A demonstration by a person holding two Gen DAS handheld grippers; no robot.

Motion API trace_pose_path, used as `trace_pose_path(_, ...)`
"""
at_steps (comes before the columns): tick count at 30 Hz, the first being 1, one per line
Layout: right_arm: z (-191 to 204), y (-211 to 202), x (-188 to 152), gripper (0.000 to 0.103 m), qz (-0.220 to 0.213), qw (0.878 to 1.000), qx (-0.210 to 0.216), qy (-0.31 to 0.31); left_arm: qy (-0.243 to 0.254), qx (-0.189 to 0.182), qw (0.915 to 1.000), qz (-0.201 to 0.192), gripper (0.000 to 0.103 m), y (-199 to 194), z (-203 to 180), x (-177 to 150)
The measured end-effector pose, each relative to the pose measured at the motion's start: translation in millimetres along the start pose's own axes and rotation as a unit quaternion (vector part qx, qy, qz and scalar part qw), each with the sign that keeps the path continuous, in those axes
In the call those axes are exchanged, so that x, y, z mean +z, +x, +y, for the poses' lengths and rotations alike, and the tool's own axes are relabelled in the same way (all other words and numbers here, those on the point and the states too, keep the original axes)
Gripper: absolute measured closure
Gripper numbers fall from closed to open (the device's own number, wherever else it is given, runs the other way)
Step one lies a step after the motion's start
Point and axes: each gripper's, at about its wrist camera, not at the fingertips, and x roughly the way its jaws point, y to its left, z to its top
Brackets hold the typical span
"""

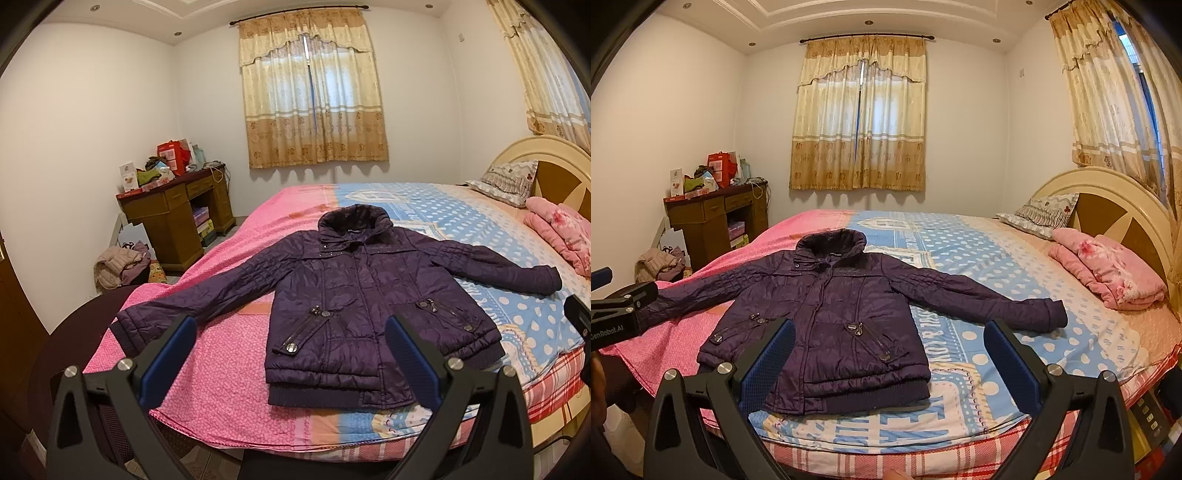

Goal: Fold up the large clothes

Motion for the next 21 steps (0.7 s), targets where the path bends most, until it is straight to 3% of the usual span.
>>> trace_pose_path(21,0,12,-9,0.001,0.020,1.000,0.008,-0.002,-0.003,0.007,1.0000,0.002,0.000,5,4,-1)
